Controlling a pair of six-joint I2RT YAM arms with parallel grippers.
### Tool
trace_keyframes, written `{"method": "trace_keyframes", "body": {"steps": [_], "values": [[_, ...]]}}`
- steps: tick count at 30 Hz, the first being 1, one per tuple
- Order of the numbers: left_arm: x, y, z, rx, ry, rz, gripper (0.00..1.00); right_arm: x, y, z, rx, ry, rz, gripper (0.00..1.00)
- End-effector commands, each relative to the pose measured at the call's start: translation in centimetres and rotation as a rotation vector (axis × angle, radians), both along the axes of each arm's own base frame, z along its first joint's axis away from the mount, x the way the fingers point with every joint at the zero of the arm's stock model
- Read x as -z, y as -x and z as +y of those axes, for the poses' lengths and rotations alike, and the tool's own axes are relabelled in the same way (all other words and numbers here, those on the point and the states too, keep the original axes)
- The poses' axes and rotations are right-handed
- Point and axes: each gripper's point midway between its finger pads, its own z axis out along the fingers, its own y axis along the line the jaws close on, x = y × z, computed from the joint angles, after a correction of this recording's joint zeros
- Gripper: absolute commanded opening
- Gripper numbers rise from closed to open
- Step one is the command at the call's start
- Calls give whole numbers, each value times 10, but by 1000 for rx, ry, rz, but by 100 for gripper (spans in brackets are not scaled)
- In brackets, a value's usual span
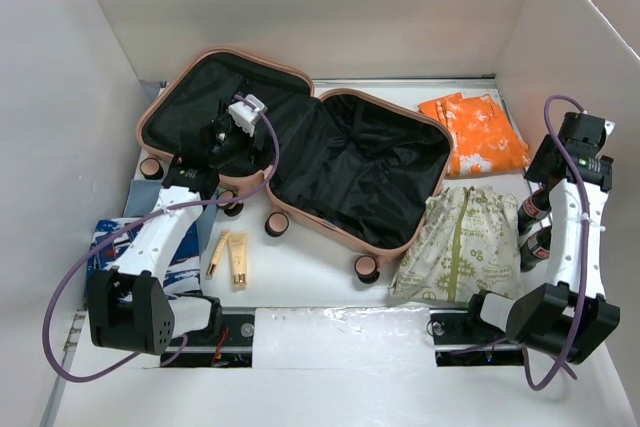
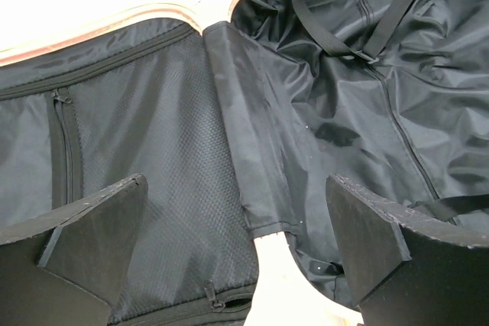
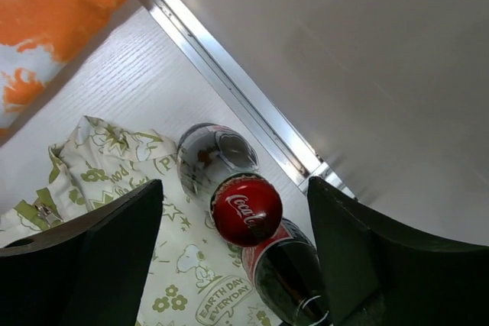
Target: Pack the luggage
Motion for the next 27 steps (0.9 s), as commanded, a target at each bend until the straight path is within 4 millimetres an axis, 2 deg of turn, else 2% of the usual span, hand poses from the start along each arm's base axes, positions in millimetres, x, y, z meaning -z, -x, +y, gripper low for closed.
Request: {"method": "trace_keyframes", "body": {"steps": [1, 6, 12, 15, 18, 19, 23, 26, 27], "values": [[-35, -3, 1, -9, -1, -95, 100, -17, -19, -5, -28, 32, -113, 80], [-34, -4, 2, -18, -3, -95, 100, -17, -18, -6, -20, 39, -110, 67], [-33, -6, 2, -18, -3, -95, 100, -6, -15, -5, -14, 23, -89, 63], [-35, -8, 3, -26, -10, -110, 100, -6, -14, -6, -7, 29, -86, 53], [-35, -8, 3, -26, -10, -110, 100, -9, -12, -7, -1, 38, -92, 39], [-35, -8, 3, -26, -10, -110, 100, -9, -12, -7, -1, 38, -93, 29], [-35, -8, 3, -26, -10, -110, 100, -12, -12, -9, -6, 61, -99, 11], [-33, -8, 3, -26, -10, -110, 100, -15, -10, -9, -22, 77, -93, 6], [-33, -8, 3, -26, -10, -110, 100, -18, -8, -9, -22, 82, -102, 0]]}}
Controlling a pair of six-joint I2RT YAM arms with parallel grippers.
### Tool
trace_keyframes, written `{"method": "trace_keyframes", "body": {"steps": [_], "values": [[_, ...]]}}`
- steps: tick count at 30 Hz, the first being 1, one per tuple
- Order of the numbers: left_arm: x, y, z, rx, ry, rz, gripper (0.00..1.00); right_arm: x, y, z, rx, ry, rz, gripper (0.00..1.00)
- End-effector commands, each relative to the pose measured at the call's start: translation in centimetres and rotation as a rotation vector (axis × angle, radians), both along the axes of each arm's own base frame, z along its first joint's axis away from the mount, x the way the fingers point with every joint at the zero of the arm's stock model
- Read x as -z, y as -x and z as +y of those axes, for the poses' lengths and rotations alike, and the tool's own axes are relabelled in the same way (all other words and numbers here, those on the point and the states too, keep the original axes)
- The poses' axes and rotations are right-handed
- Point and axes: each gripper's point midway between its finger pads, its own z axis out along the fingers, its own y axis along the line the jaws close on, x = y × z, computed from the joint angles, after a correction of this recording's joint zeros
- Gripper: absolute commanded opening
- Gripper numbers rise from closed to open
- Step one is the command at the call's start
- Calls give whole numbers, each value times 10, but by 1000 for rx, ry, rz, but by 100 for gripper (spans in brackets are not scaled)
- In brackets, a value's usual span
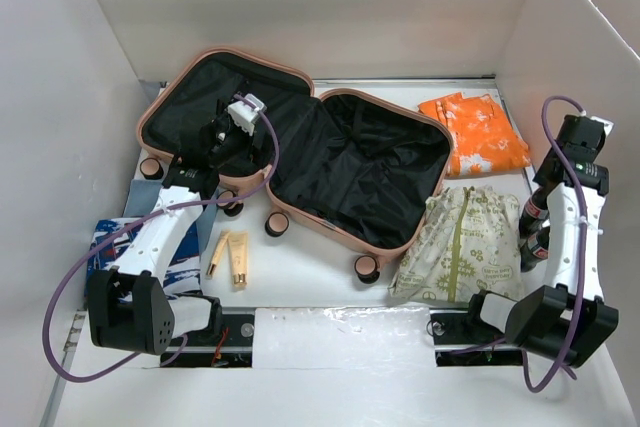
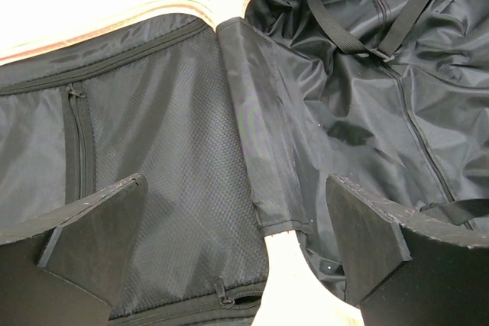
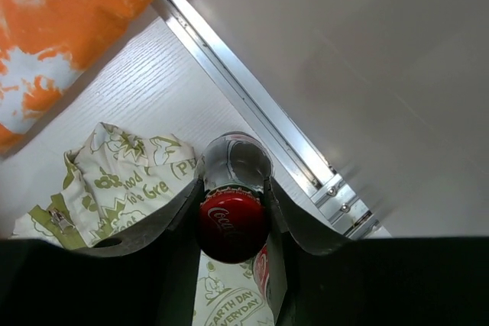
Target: Pack the luggage
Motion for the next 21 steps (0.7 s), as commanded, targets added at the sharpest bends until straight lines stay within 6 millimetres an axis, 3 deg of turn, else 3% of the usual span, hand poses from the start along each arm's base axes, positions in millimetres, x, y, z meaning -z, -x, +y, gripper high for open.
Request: {"method": "trace_keyframes", "body": {"steps": [1, 6, 7, 11, 16, 20, 21], "values": [[-33, -4, -3, 11, 9, -99, 100, -23, 3, -10, 5, 91, -45, 0], [-29, -2, -6, 20, 8, -90, 100, -53, -6, -2, -76, 139, -148, 0], [-29, -2, -6, 20, 8, -90, 100, -73, -9, 2, -103, 173, -197, 0], [-29, -2, -6, 20, 8, -90, 100, -115, -15, 17, -155, 246, -275, 0], [-29, -1, -5, 8, 14, -92, 100, -156, -16, 30, -166, 307, -349, 0], [-24, 0, -5, 6, 20, -78, 100, -185, -27, 46, -207, 336, -393, 0], [-24, -1, -4, -3, 18, -78, 100, -200, -35, 57, -234, 339, -432, 0]]}}
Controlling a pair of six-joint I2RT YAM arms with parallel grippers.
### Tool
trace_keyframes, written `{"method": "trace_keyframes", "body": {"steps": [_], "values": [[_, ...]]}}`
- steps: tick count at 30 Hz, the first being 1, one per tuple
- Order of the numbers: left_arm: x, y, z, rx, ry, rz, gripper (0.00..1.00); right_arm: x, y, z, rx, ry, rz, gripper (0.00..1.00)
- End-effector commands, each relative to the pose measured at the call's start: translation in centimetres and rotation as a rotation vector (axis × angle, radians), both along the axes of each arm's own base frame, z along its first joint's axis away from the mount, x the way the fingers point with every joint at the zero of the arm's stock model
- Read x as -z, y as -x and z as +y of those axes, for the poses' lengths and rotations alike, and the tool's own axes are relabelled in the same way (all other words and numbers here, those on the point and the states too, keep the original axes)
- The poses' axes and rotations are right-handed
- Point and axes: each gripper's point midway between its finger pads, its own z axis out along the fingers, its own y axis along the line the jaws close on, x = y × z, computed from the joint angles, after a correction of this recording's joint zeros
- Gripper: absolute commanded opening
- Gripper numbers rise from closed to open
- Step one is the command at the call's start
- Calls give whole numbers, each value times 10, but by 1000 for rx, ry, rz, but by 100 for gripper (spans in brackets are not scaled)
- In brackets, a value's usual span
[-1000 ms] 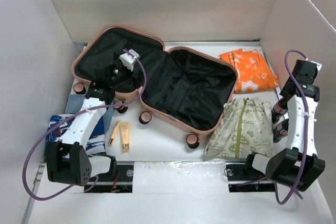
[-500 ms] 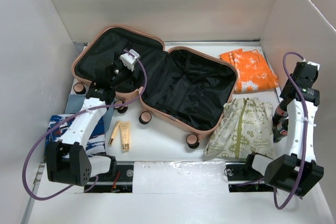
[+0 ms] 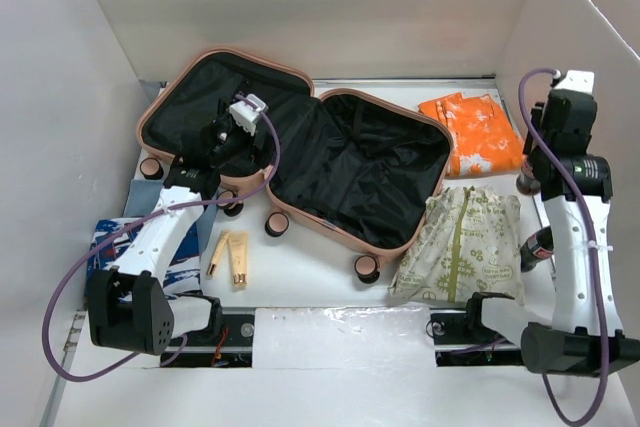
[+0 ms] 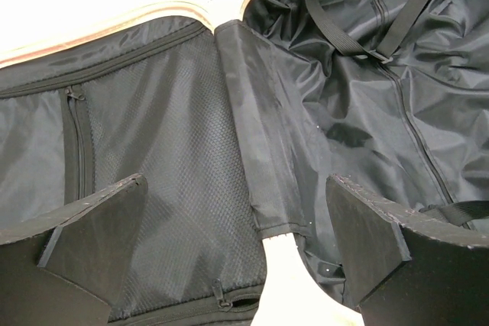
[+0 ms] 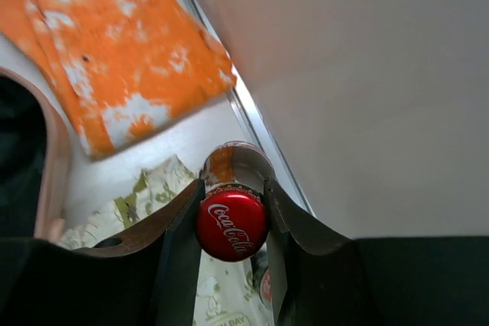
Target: Pack the luggage
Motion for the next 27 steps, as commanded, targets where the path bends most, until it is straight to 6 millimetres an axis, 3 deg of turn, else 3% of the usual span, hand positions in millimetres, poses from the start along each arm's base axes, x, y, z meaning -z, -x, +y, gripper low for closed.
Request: {"method": "trace_keyframes", "body": {"steps": [1, 4, 6, 7, 9, 11, 14, 15, 20, 21, 22, 23, 27], "values": [[-23, -1, 0, -6, 19, -74, 100, -108, -15, 6, 8, 97, -314, 0], [-23, -3, 3, -33, 20, -70, 100, -136, -37, 50, -123, 76, -371, 0], [-21, -5, 8, -70, 18, -58, 100, -143, -48, 79, -199, 62, -377, 0], [-21, -5, 8, -70, 18, -58, 100, -143, -53, 108, -284, 48, -367, 0], [-18, -7, 14, -113, 26, -39, 100, -137, -69, 147, -387, 12, -346, 0], [-15, -7, 17, -136, 31, -21, 100, -116, -80, 196, -506, -58, -301, 0], [-9, -9, 22, -179, 40, -2, 100, -102, -87, 262, -692, -155, -294, 0], [-9, -9, 22, -179, 40, -2, 100, -86, -95, 280, -726, -182, -261, 0], [-2, -6, 26, -201, 38, 19, 100, -41, -106, 336, -872, -340, -161, 0], [-2, -6, 28, -211, 35, 18, 100, -43, -113, 342, -892, -373, -189, 0], [-2, -7, 29, -222, 33, 17, 100, -28, -120, 350, -908, -409, -171, 0], [1, -7, 30, -222, 33, 17, 100, -35, -123, 369, -994, -449, -213, 0], [1, -9, 34, -254, 34, 19, 100, -38, -145, 407, -1077, -551, -230, 0]]}}
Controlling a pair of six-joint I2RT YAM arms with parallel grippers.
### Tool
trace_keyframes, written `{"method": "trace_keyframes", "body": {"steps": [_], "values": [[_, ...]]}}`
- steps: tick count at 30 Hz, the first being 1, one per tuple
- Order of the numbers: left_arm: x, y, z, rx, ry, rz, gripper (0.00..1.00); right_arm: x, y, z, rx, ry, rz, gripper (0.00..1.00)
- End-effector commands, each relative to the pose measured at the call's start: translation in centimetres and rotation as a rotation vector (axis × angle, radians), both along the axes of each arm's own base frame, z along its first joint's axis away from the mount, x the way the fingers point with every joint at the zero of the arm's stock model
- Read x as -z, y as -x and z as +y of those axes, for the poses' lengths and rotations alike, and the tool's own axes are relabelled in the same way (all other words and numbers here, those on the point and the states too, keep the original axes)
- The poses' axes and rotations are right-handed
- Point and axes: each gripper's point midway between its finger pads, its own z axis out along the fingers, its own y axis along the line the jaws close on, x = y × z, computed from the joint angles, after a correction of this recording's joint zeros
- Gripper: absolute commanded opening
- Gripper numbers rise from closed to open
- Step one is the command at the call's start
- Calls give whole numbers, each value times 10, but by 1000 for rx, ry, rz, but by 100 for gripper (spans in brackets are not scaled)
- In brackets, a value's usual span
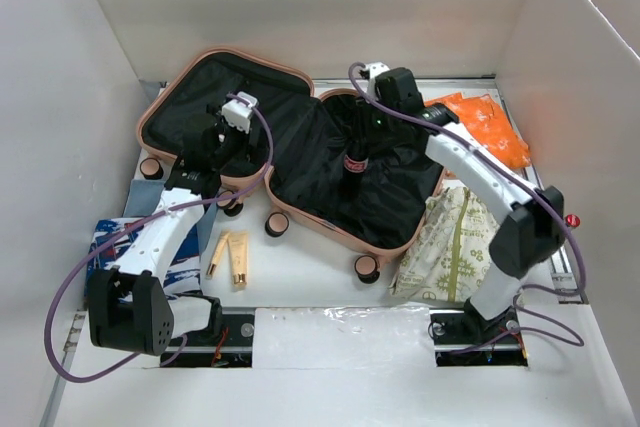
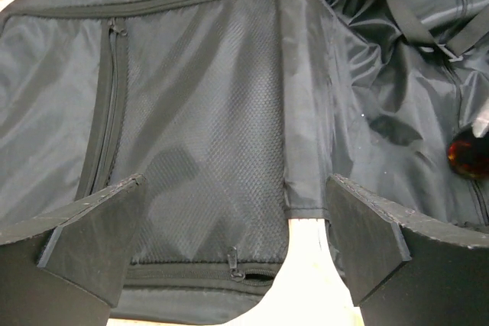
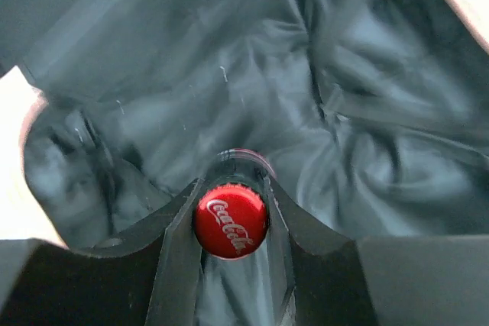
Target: Pack the luggage
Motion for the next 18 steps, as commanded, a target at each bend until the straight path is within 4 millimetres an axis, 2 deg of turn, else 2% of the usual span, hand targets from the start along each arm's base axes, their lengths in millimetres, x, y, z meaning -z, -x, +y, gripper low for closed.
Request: {"method": "trace_keyframes", "body": {"steps": [1, 4, 5, 6, 9, 11, 12, 15, 18], "values": [[-16, 4, 1, -26, 18, -43, 100, -125, -35, 63, -127, -363, -312, 0], [-14, 6, 5, -50, 18, -27, 100, -116, -44, 85, -165, -436, -269, 0], [-14, 6, 7, -60, 15, -28, 100, -102, -45, 95, -169, -447, -226, 0], [-9, 6, 9, -72, 10, -18, 100, -99, -46, 98, -175, -456, -217, 0], [-12, 7, 11, -80, 9, -28, 100, -97, -46, 108, -209, -485, -196, 0], [-8, 8, 10, -83, 15, -16, 100, -110, -45, 110, -219, -509, -208, 0], [-8, 8, 10, -83, 15, -16, 100, -123, -41, 115, -235, -522, -229, 0], [-4, 7, 12, -84, 15, -5, 100, -153, -37, 109, -218, -520, -293, 0], [-6, 6, 12, -84, 17, -14, 100, -164, -35, 104, -201, -524, -317, 0]]}}
